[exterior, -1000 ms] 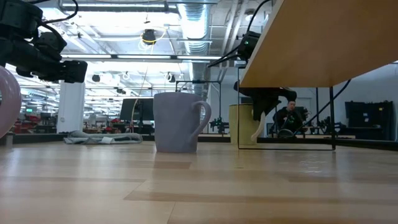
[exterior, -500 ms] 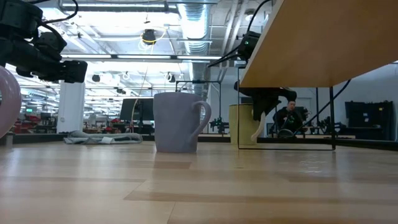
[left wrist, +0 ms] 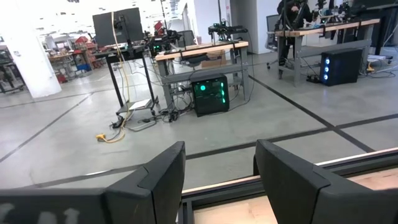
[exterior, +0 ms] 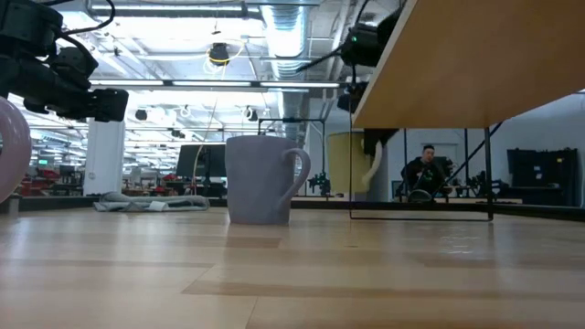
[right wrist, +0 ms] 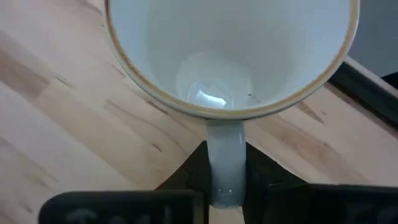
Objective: Stack small to large cups/mugs on shelf
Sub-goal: Put the yellow mug on the shelf
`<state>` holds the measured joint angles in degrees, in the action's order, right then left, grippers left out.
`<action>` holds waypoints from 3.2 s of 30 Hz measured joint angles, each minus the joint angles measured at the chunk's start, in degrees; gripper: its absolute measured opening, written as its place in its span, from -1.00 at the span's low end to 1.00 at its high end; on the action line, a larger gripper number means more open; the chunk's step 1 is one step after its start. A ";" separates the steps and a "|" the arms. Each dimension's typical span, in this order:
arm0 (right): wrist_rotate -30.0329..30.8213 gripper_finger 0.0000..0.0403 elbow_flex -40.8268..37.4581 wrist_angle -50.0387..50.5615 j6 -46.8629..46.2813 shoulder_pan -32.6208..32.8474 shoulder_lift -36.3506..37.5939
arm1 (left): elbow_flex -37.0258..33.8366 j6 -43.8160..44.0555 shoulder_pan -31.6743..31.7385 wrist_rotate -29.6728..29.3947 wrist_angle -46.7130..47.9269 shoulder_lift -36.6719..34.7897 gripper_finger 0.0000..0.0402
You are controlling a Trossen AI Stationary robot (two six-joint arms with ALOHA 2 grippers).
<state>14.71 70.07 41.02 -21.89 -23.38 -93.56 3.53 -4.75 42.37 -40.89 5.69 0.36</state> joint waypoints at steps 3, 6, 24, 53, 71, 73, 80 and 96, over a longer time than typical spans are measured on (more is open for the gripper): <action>0.45 -0.69 3.12 1.94 1.15 0.80 0.02 | -0.01 0.00 -0.02 -0.02 0.00 0.01 -0.06; 1.87 -0.69 6.35 5.35 2.25 1.59 0.02 | -0.01 0.00 -0.02 -0.01 0.00 0.02 -0.06; 5.36 -0.69 28.20 25.49 5.98 11.10 0.09 | 0.00 1.36 0.00 0.00 0.00 0.02 -0.06; 10.29 -0.69 29.82 49.17 -10.40 38.69 17.31 | 0.00 8.10 0.00 0.00 0.00 0.00 -0.06; 9.00 -0.69 6.96 41.39 -14.73 49.34 32.00 | 0.00 13.22 -0.02 4.53 0.00 0.02 -0.06; 7.97 -0.69 5.15 39.15 -14.54 50.37 32.43 | 0.00 13.22 -0.02 4.55 0.00 0.00 -0.06; 5.15 -0.67 2.60 35.07 -12.07 52.13 31.76 | 0.00 14.15 -0.02 4.57 0.00 0.00 -0.06; 2.90 -0.68 2.55 31.77 -3.31 48.68 30.47 | 0.00 14.25 -0.02 4.57 0.00 0.00 -0.06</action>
<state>17.62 72.62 72.79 -25.20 25.30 -63.09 3.52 9.50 42.35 -36.32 5.69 0.36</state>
